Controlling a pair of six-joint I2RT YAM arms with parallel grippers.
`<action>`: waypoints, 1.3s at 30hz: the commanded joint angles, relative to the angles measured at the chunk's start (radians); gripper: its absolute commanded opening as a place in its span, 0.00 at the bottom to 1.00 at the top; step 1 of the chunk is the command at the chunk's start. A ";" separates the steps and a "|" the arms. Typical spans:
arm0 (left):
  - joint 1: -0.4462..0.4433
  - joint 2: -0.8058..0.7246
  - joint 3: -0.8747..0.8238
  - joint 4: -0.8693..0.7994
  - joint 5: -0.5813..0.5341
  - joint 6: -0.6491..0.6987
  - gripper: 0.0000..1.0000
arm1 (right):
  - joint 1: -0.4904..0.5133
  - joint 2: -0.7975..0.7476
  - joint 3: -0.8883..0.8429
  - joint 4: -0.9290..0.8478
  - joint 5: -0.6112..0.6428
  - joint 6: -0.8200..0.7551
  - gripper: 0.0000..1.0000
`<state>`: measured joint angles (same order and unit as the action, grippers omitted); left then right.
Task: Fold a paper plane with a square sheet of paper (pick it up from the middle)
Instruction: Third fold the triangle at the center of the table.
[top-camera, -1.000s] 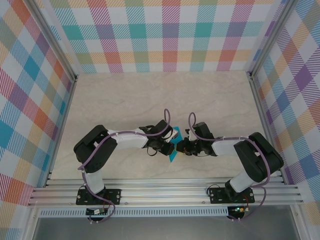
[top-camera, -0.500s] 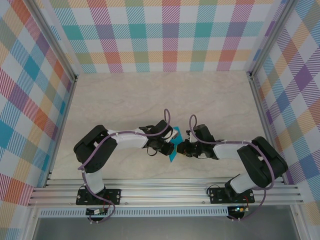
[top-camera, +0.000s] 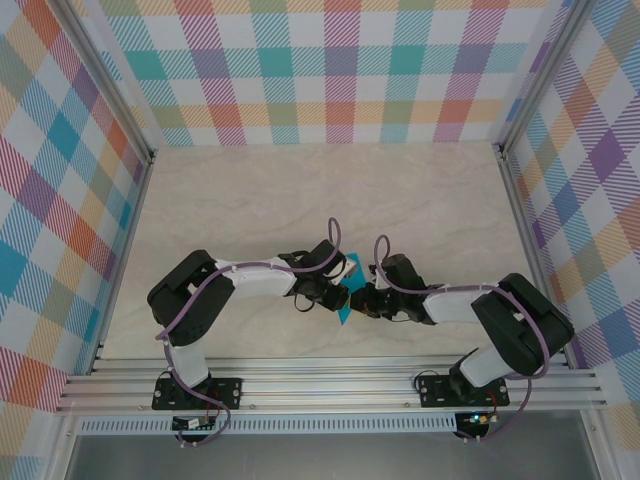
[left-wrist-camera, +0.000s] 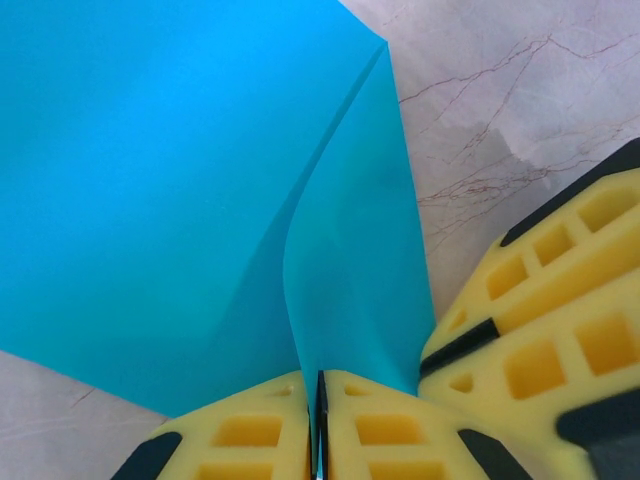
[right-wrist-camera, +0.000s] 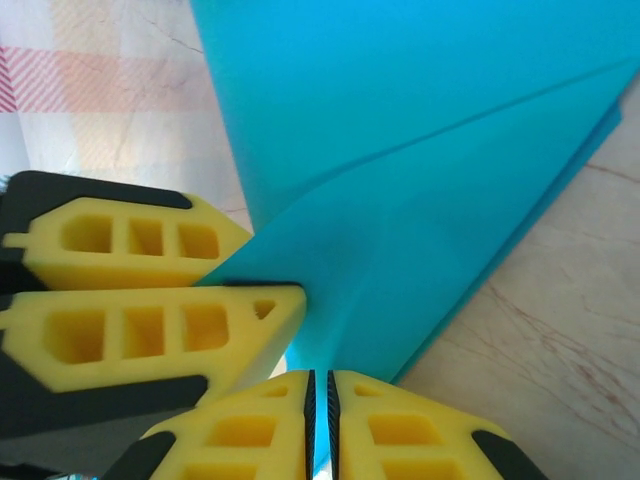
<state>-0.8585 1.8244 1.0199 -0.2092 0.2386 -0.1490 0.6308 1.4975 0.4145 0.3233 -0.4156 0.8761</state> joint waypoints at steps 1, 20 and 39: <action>0.005 0.028 0.003 -0.021 -0.021 -0.007 0.11 | 0.013 0.028 0.005 0.020 0.022 0.009 0.13; 0.014 0.033 0.006 -0.016 -0.004 -0.007 0.10 | 0.065 -0.071 -0.036 0.000 0.057 0.054 0.14; 0.022 0.032 0.006 -0.028 0.004 -0.001 0.10 | 0.126 -0.076 -0.027 -0.019 0.110 0.062 0.14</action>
<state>-0.8524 1.8244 1.0199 -0.2092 0.2470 -0.1493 0.7391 1.4601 0.3889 0.3321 -0.3275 0.9390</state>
